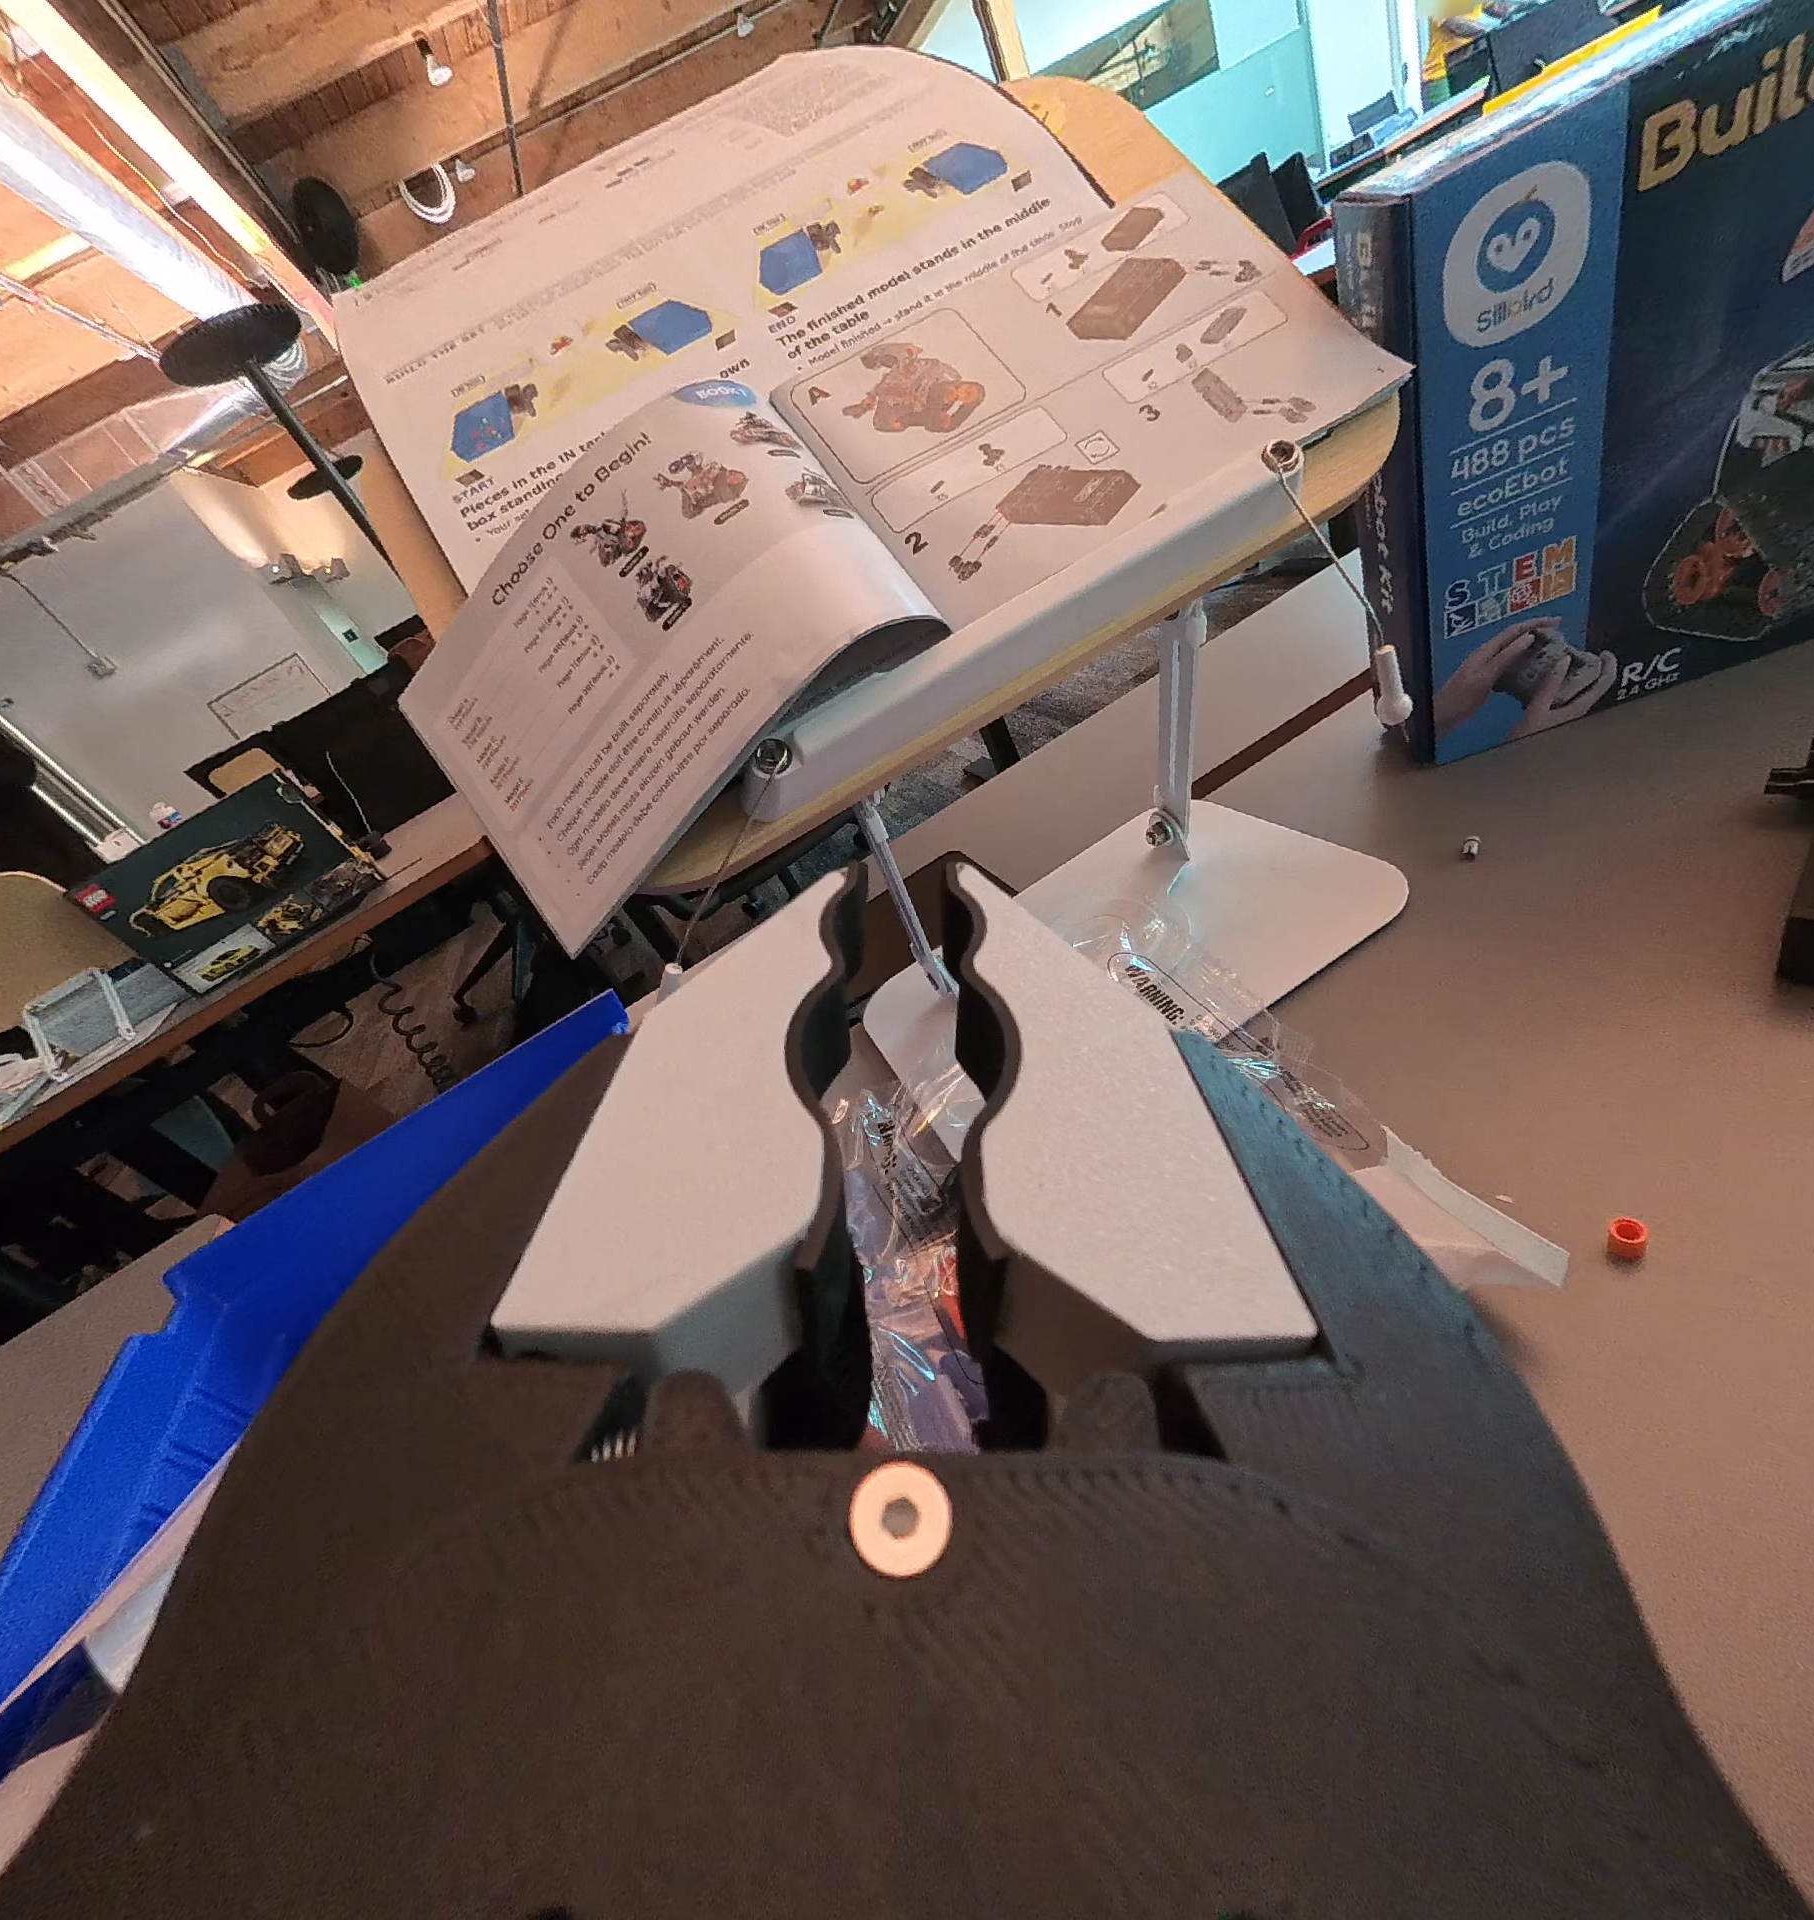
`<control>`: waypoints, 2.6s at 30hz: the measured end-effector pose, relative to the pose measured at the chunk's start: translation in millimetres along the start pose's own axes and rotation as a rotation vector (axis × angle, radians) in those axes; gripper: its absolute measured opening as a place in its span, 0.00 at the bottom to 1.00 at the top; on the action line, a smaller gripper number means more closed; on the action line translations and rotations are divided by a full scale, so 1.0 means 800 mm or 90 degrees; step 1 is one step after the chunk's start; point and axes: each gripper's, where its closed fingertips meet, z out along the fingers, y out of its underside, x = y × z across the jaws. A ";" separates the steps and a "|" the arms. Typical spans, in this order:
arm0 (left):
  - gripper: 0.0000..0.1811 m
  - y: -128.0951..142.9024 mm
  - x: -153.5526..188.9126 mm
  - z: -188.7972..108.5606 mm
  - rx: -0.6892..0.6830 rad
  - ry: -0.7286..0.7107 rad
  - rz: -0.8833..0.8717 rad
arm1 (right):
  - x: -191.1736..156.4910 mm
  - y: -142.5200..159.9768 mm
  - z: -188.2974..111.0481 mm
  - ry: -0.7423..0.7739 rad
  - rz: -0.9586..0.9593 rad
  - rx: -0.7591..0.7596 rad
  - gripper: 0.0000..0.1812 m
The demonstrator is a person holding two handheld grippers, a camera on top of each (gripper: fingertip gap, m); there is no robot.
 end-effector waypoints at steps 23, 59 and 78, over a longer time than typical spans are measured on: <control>0.07 -0.001 0.004 -0.002 0.000 0.004 -0.005 | 0.128 0.350 -0.062 0.349 0.357 -0.238 0.26; 0.09 -0.018 0.032 -0.091 -0.023 0.047 -0.061 | 0.018 0.354 -0.057 0.334 0.355 -0.221 0.17; 0.09 0.028 0.076 -0.074 -0.082 0.093 -0.037 | 0.108 0.389 -0.063 0.331 0.380 -0.237 0.16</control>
